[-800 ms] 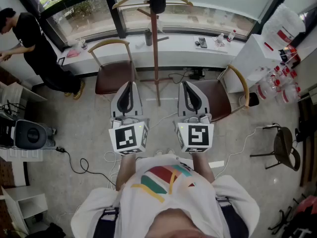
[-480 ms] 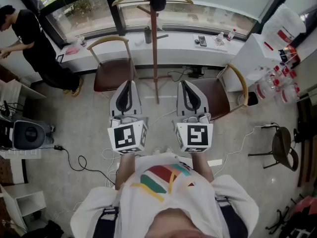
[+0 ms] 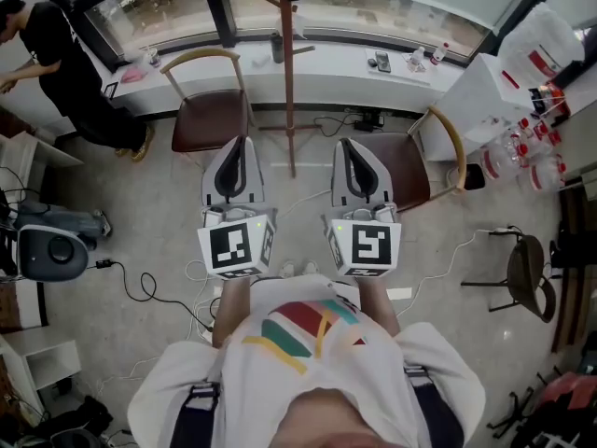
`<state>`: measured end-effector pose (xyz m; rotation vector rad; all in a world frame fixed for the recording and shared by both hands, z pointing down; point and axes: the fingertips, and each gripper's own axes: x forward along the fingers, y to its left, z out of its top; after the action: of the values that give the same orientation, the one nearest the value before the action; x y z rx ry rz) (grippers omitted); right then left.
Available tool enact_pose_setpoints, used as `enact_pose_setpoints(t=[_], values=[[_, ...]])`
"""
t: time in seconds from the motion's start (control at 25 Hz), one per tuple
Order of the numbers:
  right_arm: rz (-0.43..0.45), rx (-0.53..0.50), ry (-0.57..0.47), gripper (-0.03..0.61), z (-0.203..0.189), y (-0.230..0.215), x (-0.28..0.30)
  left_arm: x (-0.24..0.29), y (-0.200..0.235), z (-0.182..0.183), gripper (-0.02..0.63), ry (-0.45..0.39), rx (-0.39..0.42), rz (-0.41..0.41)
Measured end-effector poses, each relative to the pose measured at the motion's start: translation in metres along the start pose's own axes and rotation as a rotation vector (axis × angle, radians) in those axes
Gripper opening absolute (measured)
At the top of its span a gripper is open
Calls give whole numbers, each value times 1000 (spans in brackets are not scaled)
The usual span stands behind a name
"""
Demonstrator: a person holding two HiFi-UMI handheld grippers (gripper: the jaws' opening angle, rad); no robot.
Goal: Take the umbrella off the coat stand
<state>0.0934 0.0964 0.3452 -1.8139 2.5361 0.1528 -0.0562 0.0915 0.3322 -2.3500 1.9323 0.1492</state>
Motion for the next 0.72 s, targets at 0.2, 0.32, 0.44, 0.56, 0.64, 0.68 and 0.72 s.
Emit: enact_pose_setpoints(t=[0.2, 0.32, 0.44, 0.56, 0.64, 0.68, 0.72], values=[[37, 10, 18, 0, -15, -10, -9, -4, -19, -7, 6, -6, 6, 11], [63, 26, 23, 0, -20, -15, -8, -5, -30, -11, 6, -2, 6, 14], [101, 31, 11, 0, -15, -14, -9, -9, -32, -10, 6, -1, 0, 36], [119, 45, -2, 0, -13, -14, -9, -10, -27, -9, 6, -4, 6, 58], [126, 55, -1, 0, -16, -15, -9, -8, -25, -10, 6, -4, 15, 70], [128, 62, 2, 0, -18, -17, -8, -7, -23, -10, 6, -2, 19, 75], [127, 70, 4, 0, -20, -18, -6, -5, -23, -11, 6, -1, 24, 77]])
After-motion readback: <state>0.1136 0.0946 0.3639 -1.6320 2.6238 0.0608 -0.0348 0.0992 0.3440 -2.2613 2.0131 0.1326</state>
